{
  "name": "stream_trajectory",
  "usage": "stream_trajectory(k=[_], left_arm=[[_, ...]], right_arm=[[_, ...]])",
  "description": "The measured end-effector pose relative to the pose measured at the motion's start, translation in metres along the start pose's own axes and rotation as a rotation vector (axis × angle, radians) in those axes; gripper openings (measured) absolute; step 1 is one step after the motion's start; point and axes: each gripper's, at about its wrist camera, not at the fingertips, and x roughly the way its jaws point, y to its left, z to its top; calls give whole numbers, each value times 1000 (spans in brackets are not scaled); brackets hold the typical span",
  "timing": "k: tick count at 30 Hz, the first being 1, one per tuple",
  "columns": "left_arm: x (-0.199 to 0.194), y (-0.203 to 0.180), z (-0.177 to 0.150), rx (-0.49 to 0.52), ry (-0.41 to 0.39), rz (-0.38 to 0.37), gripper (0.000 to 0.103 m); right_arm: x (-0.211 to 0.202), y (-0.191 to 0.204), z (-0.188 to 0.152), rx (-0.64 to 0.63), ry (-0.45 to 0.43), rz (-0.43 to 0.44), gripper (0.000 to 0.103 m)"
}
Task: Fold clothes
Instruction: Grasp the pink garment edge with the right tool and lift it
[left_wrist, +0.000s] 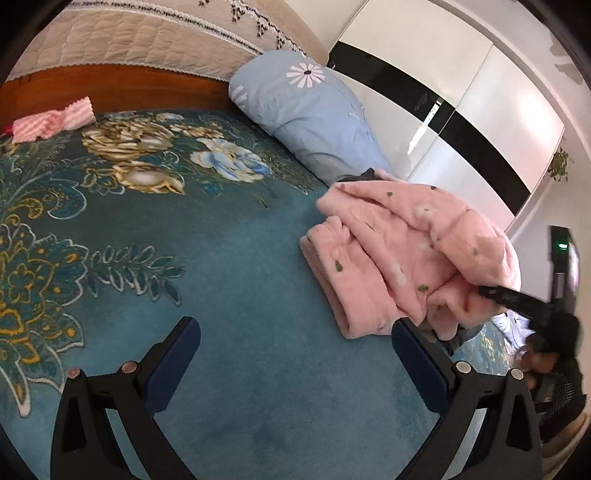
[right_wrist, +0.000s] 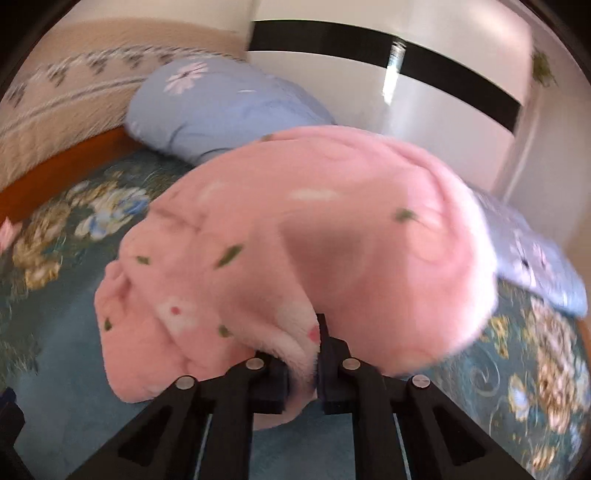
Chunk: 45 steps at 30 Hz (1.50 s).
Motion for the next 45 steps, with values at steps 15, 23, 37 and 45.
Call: stream_trajectory(k=[15, 23, 37, 45], left_arm=[[-8, -23, -16, 43, 124, -5, 103], [0, -26, -25, -55, 209, -26, 103], [25, -68, -52, -22, 363, -160, 102], [45, -91, -74, 7, 360, -66, 96]], right_arm=[[-153, -194, -32, 204, -228, -270, 9], [-171, -324, -117, 464, -150, -507, 9], [-127, -371, -219, 656, -52, -475, 9], [-123, -378, -230, 669, -55, -436, 10]])
